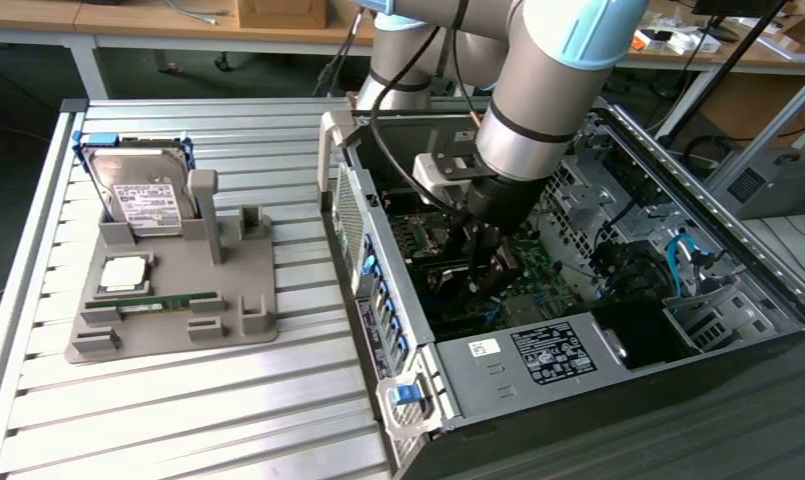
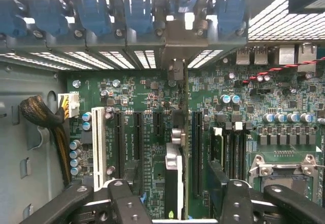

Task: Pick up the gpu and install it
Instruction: 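Insert the gpu into the slot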

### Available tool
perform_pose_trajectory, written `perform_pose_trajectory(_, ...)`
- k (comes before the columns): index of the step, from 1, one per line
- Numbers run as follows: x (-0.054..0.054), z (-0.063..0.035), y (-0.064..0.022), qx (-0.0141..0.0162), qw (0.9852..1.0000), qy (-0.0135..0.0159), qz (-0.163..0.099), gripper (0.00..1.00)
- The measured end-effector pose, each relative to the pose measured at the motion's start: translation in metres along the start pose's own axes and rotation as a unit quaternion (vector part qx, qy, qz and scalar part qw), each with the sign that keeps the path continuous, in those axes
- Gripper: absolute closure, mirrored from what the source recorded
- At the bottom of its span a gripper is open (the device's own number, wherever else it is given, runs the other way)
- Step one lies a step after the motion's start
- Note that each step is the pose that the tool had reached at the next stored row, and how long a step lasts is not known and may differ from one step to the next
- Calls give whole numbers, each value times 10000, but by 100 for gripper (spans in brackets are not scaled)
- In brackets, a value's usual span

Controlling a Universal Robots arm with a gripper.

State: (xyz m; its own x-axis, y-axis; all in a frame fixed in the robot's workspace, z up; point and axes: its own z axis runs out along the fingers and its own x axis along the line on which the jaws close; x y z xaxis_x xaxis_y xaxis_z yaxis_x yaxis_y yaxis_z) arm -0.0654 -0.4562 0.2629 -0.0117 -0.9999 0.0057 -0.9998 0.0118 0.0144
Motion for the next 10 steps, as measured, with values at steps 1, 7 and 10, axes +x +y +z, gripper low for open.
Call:
perform_pose_trajectory(1, 0, -46, 1, 1, 10000, -2, 0, 36)
perform_pose_trajectory(7, -8, -311, 5, 0, 10000, 2, 0, 36)
perform_pose_trajectory(10, -27, -358, 5, 2, 10000, 58, 1, 37)
